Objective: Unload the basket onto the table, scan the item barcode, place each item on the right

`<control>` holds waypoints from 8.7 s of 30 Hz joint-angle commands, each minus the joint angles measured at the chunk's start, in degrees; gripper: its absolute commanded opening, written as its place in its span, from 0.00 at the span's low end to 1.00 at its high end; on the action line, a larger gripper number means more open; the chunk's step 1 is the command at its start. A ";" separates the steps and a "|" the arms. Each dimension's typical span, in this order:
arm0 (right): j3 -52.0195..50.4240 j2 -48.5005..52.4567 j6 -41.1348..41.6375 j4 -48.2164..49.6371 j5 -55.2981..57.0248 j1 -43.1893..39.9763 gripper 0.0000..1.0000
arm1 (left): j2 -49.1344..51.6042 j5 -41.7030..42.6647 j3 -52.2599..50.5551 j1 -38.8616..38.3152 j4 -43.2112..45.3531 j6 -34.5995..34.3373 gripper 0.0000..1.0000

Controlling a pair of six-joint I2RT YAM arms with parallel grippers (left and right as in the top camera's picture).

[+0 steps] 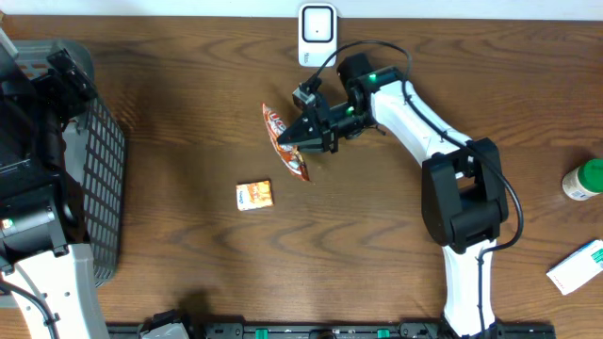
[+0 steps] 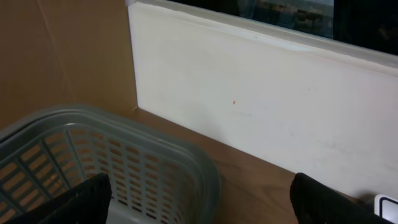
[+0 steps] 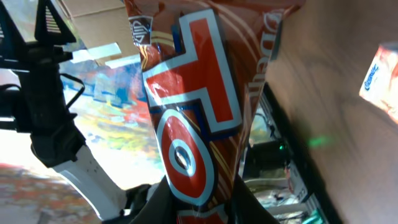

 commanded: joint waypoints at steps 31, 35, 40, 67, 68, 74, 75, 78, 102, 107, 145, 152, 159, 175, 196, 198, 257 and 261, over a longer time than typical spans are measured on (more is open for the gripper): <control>-0.76 -0.74 -28.96 -36.24 31.26 -24.22 0.01 | -0.04 0.55 0.22 -0.17 0.09 -0.48 0.91; -1.57 -0.72 -31.12 -36.22 35.93 -24.39 0.01 | -0.04 0.55 0.22 -0.17 0.07 -0.48 0.91; -1.62 -0.70 -33.75 -36.24 45.18 -24.11 0.01 | -0.04 0.55 0.22 -0.17 0.07 -0.48 0.91; -1.75 -0.70 -52.39 -29.46 39.08 -3.23 0.99 | -0.04 0.55 0.22 -0.17 0.09 -0.48 0.91; -1.75 -0.70 -48.26 -26.77 42.34 -2.95 0.99 | -0.04 0.55 0.22 -0.17 0.07 -0.48 0.91; -1.75 -0.70 -21.49 -8.41 72.35 1.05 0.99 | -0.04 0.55 0.20 -0.17 0.09 -0.48 0.91; -1.75 -0.70 -21.20 -8.11 72.39 1.46 0.99 | -0.04 0.55 0.22 -0.17 0.09 -0.48 0.91; -1.75 -0.70 -18.95 -6.75 73.99 2.91 0.95 | -0.04 0.55 0.22 -0.17 0.09 -0.48 0.91; -1.75 -0.74 -11.45 3.76 100.59 18.60 0.71 | -0.04 0.55 0.22 -0.17 0.07 -0.48 0.91; -1.75 -0.46 -11.45 5.03 100.56 18.51 0.53 | -0.04 0.55 0.22 -0.17 0.07 -0.48 0.91; 4.90 4.59 2.51 -8.48 100.30 19.37 0.65 | -0.04 0.55 0.20 -0.17 0.09 -0.50 0.91; 4.87 4.59 3.78 -10.86 100.56 19.47 0.62 | -0.04 0.55 0.22 -0.17 0.09 -0.48 0.91; 4.35 4.90 5.55 -11.72 100.72 19.58 0.63 | -0.04 0.55 0.22 -0.17 0.07 -0.48 0.91; 2.19 7.10 7.19 -10.23 100.26 19.58 0.60 | -0.04 0.55 0.20 -0.17 0.09 -0.48 0.91; 4.66 6.80 28.20 -17.40 89.74 20.11 0.92 | -0.04 0.55 0.22 -0.17 0.09 -0.48 0.91; 3.63 6.80 29.44 -15.58 89.70 20.02 0.94 | -0.04 0.55 0.22 -0.17 0.07 -0.48 0.91; -6.38 -3.06 3.17 3.50 55.63 14.21 0.01 | -0.04 0.55 0.22 -0.17 0.07 -0.48 0.91; -6.38 -4.52 -13.38 4.63 36.48 10.34 0.01 | -0.04 0.55 0.22 -0.17 0.09 -0.48 0.91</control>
